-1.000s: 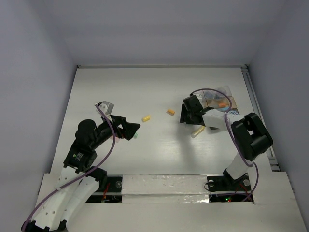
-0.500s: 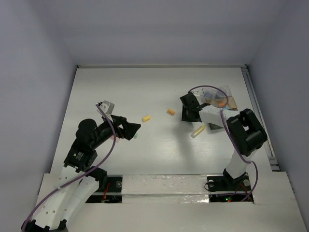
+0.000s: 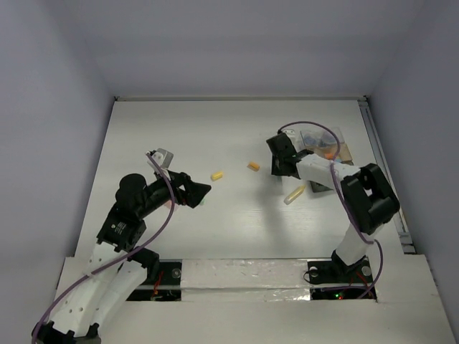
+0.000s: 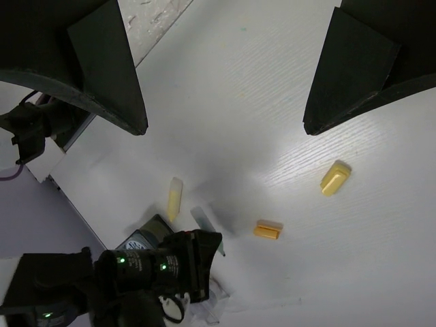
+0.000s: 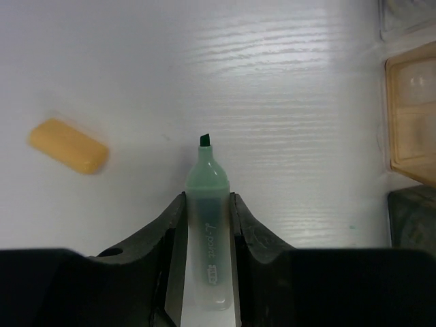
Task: Sort the stationery into containers
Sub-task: Pick up the pen from the center of the board.
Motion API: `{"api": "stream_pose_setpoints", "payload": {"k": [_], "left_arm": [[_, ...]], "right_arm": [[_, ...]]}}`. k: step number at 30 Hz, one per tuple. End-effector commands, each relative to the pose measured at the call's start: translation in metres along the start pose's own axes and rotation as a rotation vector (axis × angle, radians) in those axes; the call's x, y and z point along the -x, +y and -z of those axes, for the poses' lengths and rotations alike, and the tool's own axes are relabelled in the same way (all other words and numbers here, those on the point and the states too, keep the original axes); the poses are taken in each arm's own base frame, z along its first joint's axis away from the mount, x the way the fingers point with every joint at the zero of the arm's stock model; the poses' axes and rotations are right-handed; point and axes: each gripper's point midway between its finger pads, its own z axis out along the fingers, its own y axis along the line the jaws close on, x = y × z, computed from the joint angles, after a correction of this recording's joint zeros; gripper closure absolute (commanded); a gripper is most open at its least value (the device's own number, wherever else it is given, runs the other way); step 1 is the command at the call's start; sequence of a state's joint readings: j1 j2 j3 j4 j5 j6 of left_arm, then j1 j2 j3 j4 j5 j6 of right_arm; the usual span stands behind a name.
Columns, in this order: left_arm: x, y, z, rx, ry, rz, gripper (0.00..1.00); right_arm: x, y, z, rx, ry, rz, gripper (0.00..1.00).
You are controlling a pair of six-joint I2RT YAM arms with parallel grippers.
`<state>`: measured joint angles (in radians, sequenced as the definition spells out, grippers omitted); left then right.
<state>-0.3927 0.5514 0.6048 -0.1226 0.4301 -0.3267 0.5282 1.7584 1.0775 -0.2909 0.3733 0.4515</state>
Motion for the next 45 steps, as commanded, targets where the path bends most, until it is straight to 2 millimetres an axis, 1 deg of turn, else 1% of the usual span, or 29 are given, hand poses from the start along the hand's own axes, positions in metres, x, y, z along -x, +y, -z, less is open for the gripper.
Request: {"api": "stream_pose_setpoints", "payload": {"k": [1, 2, 3, 4, 5, 6, 7, 8, 9, 10, 11, 13, 14, 15, 16, 18, 20, 21, 22, 24, 25, 28, 29, 32, 33, 38, 39, 40, 45], "left_arm": [[0.008, -0.012, -0.005, -0.066, -0.001, -0.008, 0.02], [0.005, -0.011, -0.007, -0.068, 0.011, -0.004, 0.02], [0.004, -0.011, -0.008, -0.068, 0.019, 0.001, 0.02], [0.002, -0.008, -0.011, -0.059, 0.032, 0.008, 0.03], [0.001, -0.007, -0.011, -0.056, 0.036, 0.01, 0.03], [0.0, -0.006, -0.012, -0.052, 0.041, 0.013, 0.03], [-0.001, -0.005, -0.013, -0.05, 0.045, 0.016, 0.04], [-0.002, -0.005, -0.013, -0.049, 0.048, 0.018, 0.04], [-0.002, -0.004, -0.014, -0.048, 0.047, 0.018, 0.04], [-0.002, -0.004, -0.014, -0.046, 0.046, 0.019, 0.05], [-0.001, -0.004, -0.014, -0.042, 0.045, 0.019, 0.05], [0.0, -0.003, -0.013, -0.039, 0.04, 0.018, 0.05], [0.0, -0.002, -0.013, -0.032, 0.037, 0.018, 0.06], [0.001, -0.002, -0.013, -0.03, 0.035, 0.017, 0.06], [0.001, -0.002, -0.012, -0.027, 0.031, 0.016, 0.06], [0.002, -0.001, -0.012, -0.02, 0.026, 0.015, 0.08], [0.002, 0.0, -0.012, -0.014, 0.024, 0.015, 0.1], [0.003, 0.0, -0.012, -0.014, 0.024, 0.017, 0.12], [0.003, 0.001, -0.012, -0.011, 0.021, 0.016, 0.15], [0.004, 0.001, -0.012, -0.007, 0.018, 0.015, 0.19], [0.004, 0.002, -0.012, -0.004, 0.017, 0.015, 0.25], [0.003, 0.002, -0.013, -0.001, 0.02, 0.017, 0.32], [0.003, 0.002, -0.013, -0.001, 0.02, 0.017, 0.37], [0.004, 0.003, -0.012, 0.003, 0.017, 0.016, 0.43], [0.004, 0.003, -0.012, 0.004, 0.016, 0.016, 0.44], [0.005, 0.003, -0.012, 0.007, 0.012, 0.014, 0.62], [0.006, 0.003, -0.011, 0.008, 0.009, 0.013, 0.62], [0.007, 0.003, -0.011, 0.009, 0.008, 0.012, 0.63], [0.015, 0.003, -0.006, 0.027, -0.032, -0.002, 0.74]], "right_arm": [[0.049, 0.028, 0.061, 0.081, -0.197, -0.011, 0.97], [0.054, 0.039, 0.073, 0.122, -0.221, -0.014, 0.97], [0.069, 0.055, 0.094, 0.198, -0.285, -0.045, 0.97], [0.066, 0.08, 0.113, 0.293, -0.301, -0.035, 0.97], [0.069, 0.094, 0.126, 0.351, -0.322, -0.047, 0.97], [0.079, 0.112, 0.142, 0.429, -0.369, -0.082, 0.97], [0.082, 0.127, 0.159, 0.498, -0.393, -0.092, 0.97], [0.077, 0.148, 0.176, 0.565, -0.4, -0.086, 0.97], [0.09, 0.166, 0.197, 0.639, -0.448, -0.123, 0.97], [0.09, 0.179, 0.206, 0.678, -0.457, -0.125, 0.97], [0.082, 0.198, 0.221, 0.733, -0.458, -0.11, 0.97], [0.09, 0.222, 0.245, 0.805, -0.491, -0.125, 0.96], [0.086, 0.232, 0.245, 0.817, -0.485, -0.116, 0.96], [0.082, 0.244, 0.255, 0.85, -0.488, -0.11, 0.96], [0.084, 0.25, 0.262, 0.869, -0.493, -0.114, 0.97], [0.079, 0.26, 0.268, 0.893, -0.495, -0.12, 0.96], [0.077, 0.264, 0.272, 0.909, -0.49, -0.121, 0.96], [0.079, 0.264, 0.274, 0.916, -0.498, -0.134, 0.96], [0.076, 0.266, 0.277, 0.925, -0.497, -0.131, 0.96], [0.077, 0.265, 0.279, 0.927, -0.498, -0.134, 0.96], [0.073, 0.268, 0.283, 0.94, -0.494, -0.132, 0.96], [0.071, 0.27, 0.289, 0.961, -0.499, -0.134, 0.96], [0.072, 0.27, 0.29, 0.962, -0.5, -0.134, 0.96], [0.071, 0.272, 0.291, 0.975, -0.498, -0.131, 0.96], [0.068, 0.274, 0.294, 0.985, -0.494, -0.128, 0.96], [0.061, 0.278, 0.294, 1.019, -0.471, -0.131, 0.96], [0.061, 0.28, 0.296, 1.035, -0.471, -0.142, 0.96], [0.057, 0.282, 0.3, 1.05, -0.464, -0.136, 0.97], [0.055, 0.283, 0.3, 1.061, -0.457, -0.143, 0.97]]}}
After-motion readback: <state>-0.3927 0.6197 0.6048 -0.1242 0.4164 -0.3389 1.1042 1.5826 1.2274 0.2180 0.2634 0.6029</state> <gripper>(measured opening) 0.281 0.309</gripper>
